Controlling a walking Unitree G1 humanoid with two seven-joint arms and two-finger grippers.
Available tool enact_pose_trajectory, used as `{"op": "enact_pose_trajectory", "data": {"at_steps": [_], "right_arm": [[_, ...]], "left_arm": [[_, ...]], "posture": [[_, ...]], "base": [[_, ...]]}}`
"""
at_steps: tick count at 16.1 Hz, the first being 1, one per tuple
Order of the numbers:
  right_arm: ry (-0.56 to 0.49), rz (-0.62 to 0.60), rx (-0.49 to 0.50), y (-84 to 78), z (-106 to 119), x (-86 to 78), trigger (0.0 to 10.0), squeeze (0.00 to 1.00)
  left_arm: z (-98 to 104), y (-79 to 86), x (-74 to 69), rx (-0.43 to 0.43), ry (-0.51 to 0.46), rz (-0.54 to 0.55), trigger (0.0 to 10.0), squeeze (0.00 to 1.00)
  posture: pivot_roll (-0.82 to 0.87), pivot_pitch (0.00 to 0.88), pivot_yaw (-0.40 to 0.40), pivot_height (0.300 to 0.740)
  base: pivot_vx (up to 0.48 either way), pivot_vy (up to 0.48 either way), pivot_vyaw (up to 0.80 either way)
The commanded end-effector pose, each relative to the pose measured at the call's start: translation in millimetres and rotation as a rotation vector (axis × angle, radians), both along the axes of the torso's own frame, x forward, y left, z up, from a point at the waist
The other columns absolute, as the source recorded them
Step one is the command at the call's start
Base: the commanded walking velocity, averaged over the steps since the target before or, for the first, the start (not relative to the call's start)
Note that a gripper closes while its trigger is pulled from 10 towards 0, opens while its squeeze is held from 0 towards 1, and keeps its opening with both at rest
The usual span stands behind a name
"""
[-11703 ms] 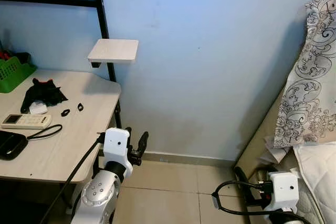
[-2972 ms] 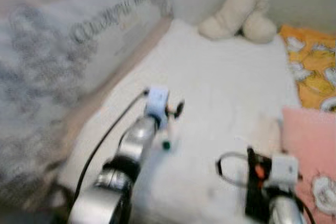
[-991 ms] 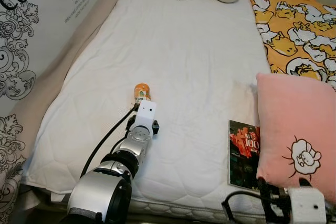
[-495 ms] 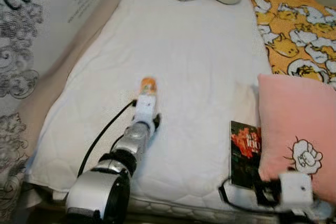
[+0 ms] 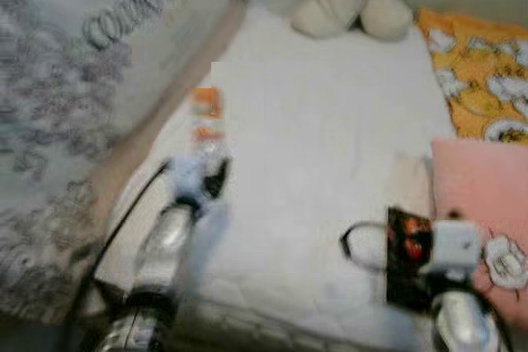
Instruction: Clean up the room
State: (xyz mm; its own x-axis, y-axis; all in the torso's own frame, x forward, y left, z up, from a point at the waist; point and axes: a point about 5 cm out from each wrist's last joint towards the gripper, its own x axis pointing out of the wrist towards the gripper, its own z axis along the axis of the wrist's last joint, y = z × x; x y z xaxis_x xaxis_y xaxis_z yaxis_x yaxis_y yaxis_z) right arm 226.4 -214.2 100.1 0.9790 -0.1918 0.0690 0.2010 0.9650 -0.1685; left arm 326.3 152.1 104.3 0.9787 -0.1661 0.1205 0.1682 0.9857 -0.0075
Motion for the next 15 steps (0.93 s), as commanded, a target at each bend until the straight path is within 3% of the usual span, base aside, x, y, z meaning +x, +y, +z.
{"op": "enact_pose_trajectory", "data": {"at_steps": [1,2,3,4,8,12,15], "right_arm": [[-0.016,-0.006,0.010,-1.2,-0.2,3.0,10.0,0.00],[-0.017,-0.003,0.033,-1.3,-2.2,9.3,10.0,0.00],[-0.003,0.014,0.117,3.1,-6.6,17.5,10.0,0.00],[-0.044,0.072,0.064,15.4,0.4,25.2,10.0,0.00],[-0.102,0.049,0.047,19.0,10.0,28.5,10.0,0.00],[-0.104,0.033,0.057,16.0,7.5,33.0,10.0,0.00],[-0.126,0.006,0.074,22.3,12.0,53.2,10.0,0.00]], "left_arm": [[28.8,-9.0,3.6,0.007,-0.116,-0.018,10.0,0.00],[38.4,-15.8,2.1,0.018,-0.165,-0.037,10.0,0.00],[37.8,-21.9,0.9,-0.010,-0.163,-0.059,10.0,0.00],[23.8,-28.6,-9.6,0.010,-0.135,-0.113,10.0,0.00],[13.3,-38.6,-35.0,0.015,-0.102,-0.180,10.0,0.00],[16.2,-42.7,-29.6,-0.009,-0.107,-0.198,10.0,0.00],[26.6,-47.2,-20.3,-0.031,-0.118,-0.250,10.0,0.00]], "posture": [[0.10,0.000,0.003,0.740],[0.12,0.000,-0.002,0.740],[0.13,0.000,-0.006,0.740],[0.13,0.000,-0.004,0.740],[0.12,0.000,-0.017,0.740],[0.11,0.000,0.010,0.740],[0.08,0.000,0.048,0.740]], "base": [[0.000,0.000,0.00],[0.000,0.000,0.00],[0.000,0.000,0.00],[0.000,0.000,0.00],[0.000,-0.192,0.00],[0.000,-0.463,0.00],[0.000,-0.465,-0.25]]}}
